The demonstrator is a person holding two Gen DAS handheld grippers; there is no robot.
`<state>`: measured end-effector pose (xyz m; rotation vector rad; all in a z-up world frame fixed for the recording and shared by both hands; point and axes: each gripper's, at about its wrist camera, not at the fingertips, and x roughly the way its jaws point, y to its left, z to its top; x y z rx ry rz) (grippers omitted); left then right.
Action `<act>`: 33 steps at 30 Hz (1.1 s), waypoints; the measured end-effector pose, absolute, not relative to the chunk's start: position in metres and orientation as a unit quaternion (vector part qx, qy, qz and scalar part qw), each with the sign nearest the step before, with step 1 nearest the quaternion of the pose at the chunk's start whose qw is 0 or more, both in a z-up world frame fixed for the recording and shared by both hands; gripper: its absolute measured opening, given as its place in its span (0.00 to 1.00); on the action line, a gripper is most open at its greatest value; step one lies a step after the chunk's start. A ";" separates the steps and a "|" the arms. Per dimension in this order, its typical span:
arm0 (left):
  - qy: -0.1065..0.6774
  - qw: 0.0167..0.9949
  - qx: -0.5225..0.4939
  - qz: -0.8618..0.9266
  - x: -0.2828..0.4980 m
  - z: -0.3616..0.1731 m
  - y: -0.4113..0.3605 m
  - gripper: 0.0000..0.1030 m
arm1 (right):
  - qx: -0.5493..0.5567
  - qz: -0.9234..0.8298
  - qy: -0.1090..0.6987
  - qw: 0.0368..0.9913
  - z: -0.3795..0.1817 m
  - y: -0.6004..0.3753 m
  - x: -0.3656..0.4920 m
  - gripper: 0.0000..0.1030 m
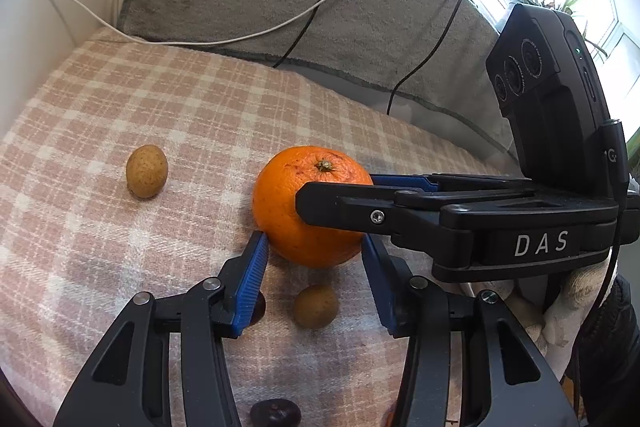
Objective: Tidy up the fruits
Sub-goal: 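Close the right gripper around the large orange, then lift the large orange with the right gripper and carry it over the plate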
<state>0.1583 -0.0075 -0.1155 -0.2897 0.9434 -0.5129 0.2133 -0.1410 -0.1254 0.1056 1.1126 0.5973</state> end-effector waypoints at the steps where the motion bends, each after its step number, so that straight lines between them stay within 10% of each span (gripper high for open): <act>1: 0.447 0.850 -0.136 -0.244 0.158 -0.115 -0.008 0.46 | 0.049 0.279 0.519 0.807 -0.124 -0.141 0.212 0.67; 33: 0.403 0.857 -0.074 -0.313 0.115 -0.060 -0.106 0.46 | 0.089 0.231 0.451 0.857 -0.067 -0.248 0.139 0.67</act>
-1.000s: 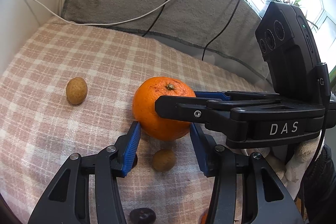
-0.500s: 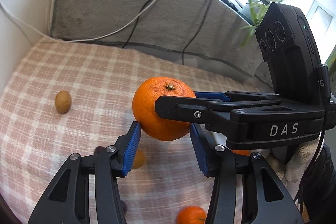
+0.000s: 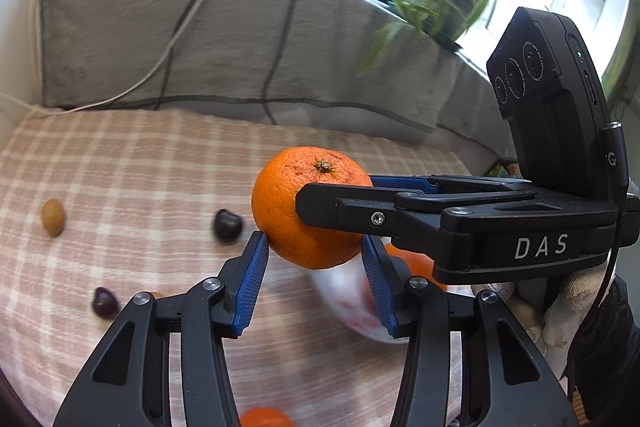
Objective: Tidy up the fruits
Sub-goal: 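Lift the large orange with the right gripper and carry it over the plate, then lower the large orange into the plate and open the right gripper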
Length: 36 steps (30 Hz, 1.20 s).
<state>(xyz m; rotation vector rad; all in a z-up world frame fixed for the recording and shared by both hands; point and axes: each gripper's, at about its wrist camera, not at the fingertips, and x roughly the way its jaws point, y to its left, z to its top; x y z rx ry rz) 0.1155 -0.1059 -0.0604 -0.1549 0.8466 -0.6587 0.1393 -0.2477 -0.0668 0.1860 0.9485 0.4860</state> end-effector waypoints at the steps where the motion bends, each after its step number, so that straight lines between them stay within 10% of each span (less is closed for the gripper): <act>1: 0.403 0.856 -0.071 -0.317 0.115 -0.060 -0.111 0.46 | 0.091 0.228 0.450 0.859 -0.066 -0.253 0.137 0.67; 36: 0.397 0.829 0.009 -0.395 0.083 -0.049 -0.230 0.39 | 0.176 0.133 0.429 0.876 -0.077 -0.392 0.083 0.67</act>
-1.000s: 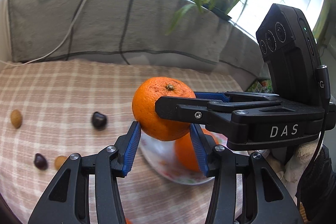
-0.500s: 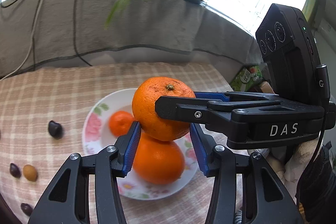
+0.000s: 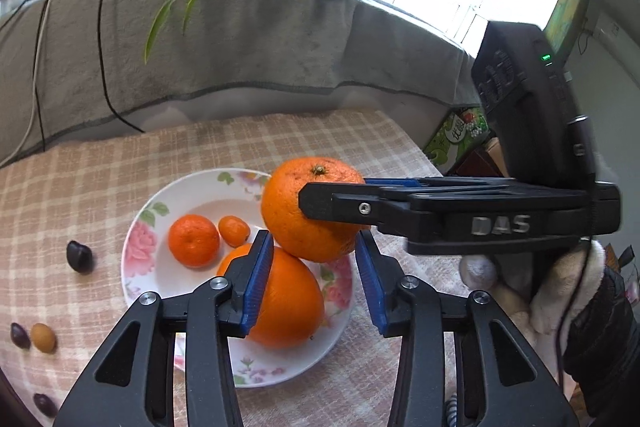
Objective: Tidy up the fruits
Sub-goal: 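Lower the large orange into the plate and open the right gripper, then move the right gripper to the tangerine on the cloth while the left gripper approaches a dark cherry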
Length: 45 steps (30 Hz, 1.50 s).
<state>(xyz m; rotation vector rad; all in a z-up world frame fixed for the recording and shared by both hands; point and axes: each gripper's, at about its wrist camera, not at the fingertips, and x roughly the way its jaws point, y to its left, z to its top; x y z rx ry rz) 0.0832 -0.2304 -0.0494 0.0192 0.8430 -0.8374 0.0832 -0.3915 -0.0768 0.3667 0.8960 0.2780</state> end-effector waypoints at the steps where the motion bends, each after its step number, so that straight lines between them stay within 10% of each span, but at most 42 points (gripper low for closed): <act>1: 0.395 0.829 0.011 -0.394 0.082 -0.049 -0.230 0.39 | 0.178 0.128 0.430 0.876 -0.079 -0.395 0.083 0.67; 45: 0.352 0.907 -0.029 -0.229 0.062 -0.048 -0.028 0.41 | 0.065 0.200 0.372 0.904 -0.060 -0.284 0.003 0.67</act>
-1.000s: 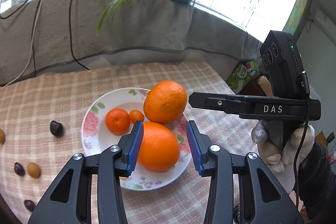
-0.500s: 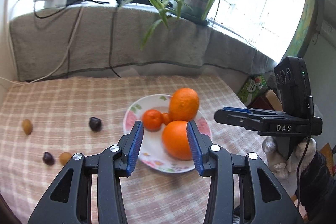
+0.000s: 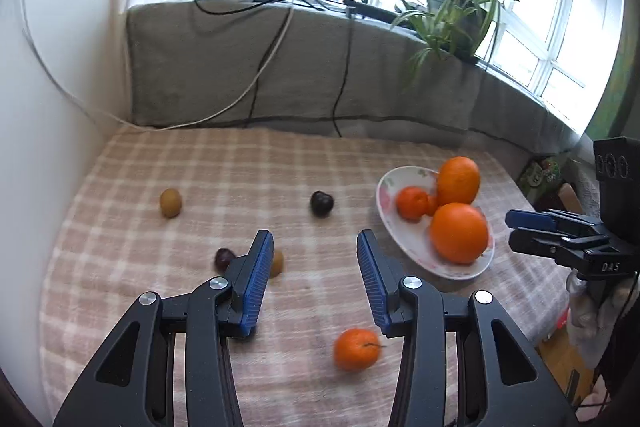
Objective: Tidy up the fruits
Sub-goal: 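Move the right gripper to the tangerine on the cloth while the left gripper approaches a dark cherry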
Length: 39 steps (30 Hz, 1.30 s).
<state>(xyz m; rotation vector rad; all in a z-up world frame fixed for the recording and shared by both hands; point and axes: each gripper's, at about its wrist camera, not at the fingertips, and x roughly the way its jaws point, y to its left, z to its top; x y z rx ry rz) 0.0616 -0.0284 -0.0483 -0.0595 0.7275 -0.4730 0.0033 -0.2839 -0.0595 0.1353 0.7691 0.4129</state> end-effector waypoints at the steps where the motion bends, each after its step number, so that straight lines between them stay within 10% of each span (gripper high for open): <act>1: 0.356 0.907 -0.032 -0.222 0.063 -0.051 -0.021 0.41 | 0.061 0.203 0.373 0.903 -0.061 -0.278 0.002 0.67; 39: 0.443 0.871 -0.055 -0.206 0.129 -0.131 0.010 0.28 | -0.063 0.266 0.422 0.864 -0.132 -0.146 0.015 0.57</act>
